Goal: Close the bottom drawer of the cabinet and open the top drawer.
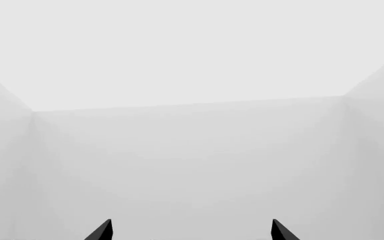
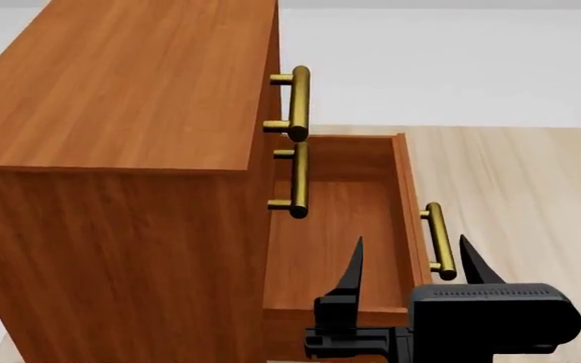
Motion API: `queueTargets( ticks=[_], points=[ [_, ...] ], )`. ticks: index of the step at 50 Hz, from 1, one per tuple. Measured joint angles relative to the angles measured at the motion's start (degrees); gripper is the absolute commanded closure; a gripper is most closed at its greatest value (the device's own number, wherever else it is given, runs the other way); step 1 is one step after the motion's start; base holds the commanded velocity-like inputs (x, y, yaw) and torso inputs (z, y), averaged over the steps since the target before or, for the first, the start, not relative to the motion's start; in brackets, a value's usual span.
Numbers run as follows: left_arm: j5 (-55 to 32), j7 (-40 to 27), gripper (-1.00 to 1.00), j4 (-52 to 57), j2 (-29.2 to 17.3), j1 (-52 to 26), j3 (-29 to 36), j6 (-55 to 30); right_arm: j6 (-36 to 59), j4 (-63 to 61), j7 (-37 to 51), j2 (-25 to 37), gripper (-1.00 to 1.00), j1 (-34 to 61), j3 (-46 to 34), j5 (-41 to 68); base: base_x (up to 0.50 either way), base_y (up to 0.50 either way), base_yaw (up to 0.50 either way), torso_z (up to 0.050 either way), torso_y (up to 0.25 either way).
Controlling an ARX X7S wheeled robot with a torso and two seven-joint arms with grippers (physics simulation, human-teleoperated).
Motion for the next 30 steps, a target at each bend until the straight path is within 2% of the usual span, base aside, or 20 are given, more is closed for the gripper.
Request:
queueTargets(
  ticks=[9,30],
  points=[
    [-1.0,-0.78,-1.0,-0.34,0.22,-0.21,-0.45,-0.58,0.06,-0.23,0.28,0.15,-1.0,0.02,-0.1,0.24,0.0,0.0,0.0,0.0,-0.046],
    [-2.48,-2.15,-1.0,-0.64,0.19,-0.6,-0.57,-1.39,-0.36,-0.53,0.83,0.57,-1.0,-0.43,-0.24,0.68,0.0,0.0,0.0,0.0,-0.125]
  ],
)
